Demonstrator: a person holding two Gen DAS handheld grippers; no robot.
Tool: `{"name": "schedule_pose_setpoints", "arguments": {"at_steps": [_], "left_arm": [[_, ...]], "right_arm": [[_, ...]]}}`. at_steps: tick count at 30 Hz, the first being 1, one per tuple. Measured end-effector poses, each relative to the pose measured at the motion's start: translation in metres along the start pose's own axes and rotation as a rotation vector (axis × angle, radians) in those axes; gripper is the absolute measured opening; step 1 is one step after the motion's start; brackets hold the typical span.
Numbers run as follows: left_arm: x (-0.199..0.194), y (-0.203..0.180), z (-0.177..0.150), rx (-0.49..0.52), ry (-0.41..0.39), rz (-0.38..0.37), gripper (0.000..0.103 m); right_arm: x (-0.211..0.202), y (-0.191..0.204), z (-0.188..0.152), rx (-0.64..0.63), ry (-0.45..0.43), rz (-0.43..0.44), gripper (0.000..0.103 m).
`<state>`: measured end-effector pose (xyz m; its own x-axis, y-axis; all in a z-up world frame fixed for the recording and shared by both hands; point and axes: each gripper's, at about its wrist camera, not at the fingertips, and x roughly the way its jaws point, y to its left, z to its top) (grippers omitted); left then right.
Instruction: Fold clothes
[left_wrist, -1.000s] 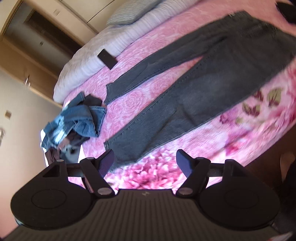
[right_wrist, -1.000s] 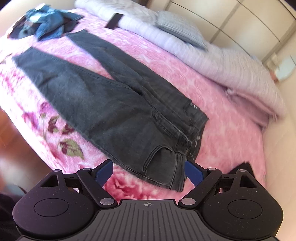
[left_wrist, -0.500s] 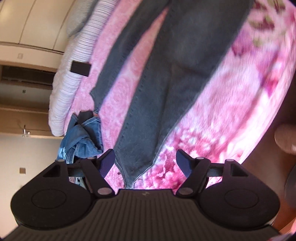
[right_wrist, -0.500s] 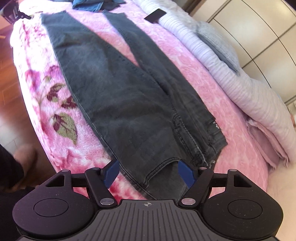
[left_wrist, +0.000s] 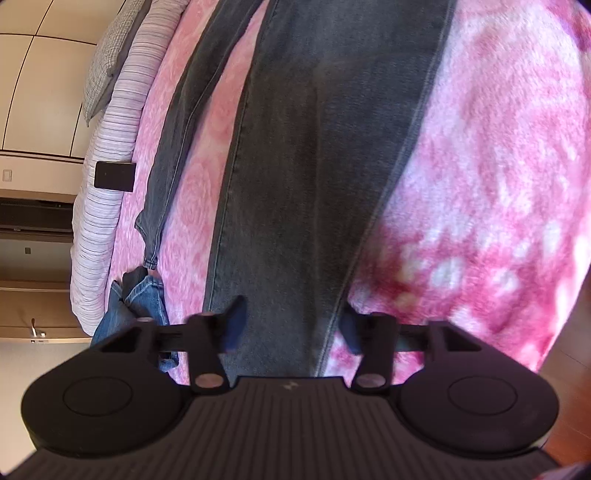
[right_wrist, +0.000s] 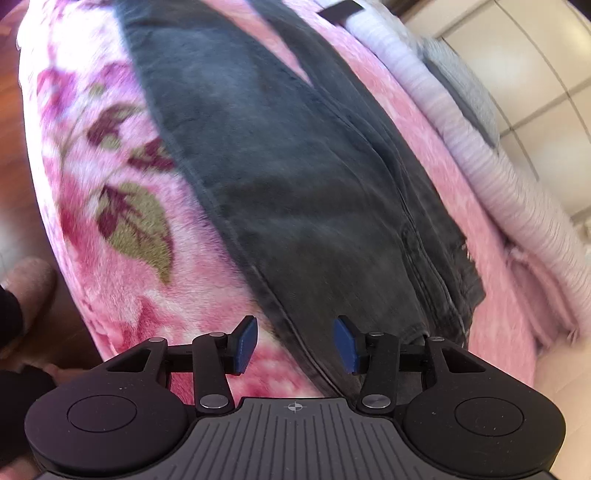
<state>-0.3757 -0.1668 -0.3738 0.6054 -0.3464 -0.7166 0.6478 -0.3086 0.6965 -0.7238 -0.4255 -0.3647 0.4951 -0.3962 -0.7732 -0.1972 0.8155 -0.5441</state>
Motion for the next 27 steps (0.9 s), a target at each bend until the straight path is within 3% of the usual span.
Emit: {"name": "schedule_pose_setpoints", "arguments": {"at_steps": [10,17,20,22,23,27], "left_arm": [[0.007,0.010,-0.001,-0.018,-0.019,-0.013,0.016],[0.007,0.014,0.007,-0.024,0.003,-0.013,0.006],[0.004,0.020,0.012,-0.043,0.019,-0.006,0.005],[-0.003,0.027,0.015,-0.045,0.027,0.001,0.005],[-0.009,0.034,0.017,-0.048,0.030,0.009,0.004],[-0.033,0.064,0.027,-0.064,0.045,0.045,0.004]], "right_arm": [[0.043,0.015,-0.025,-0.189,-0.068,-0.188,0.048],[0.057,-0.020,-0.052,-0.247,-0.008,-0.245,0.047],[0.059,-0.041,-0.058,-0.207,0.009,-0.213,0.047],[0.058,-0.057,-0.056,-0.168,0.026,-0.151,0.036],[0.056,-0.065,-0.054,-0.162,0.032,-0.117,0.021],[0.037,-0.095,-0.046,-0.147,0.027,-0.007,0.014]]}}
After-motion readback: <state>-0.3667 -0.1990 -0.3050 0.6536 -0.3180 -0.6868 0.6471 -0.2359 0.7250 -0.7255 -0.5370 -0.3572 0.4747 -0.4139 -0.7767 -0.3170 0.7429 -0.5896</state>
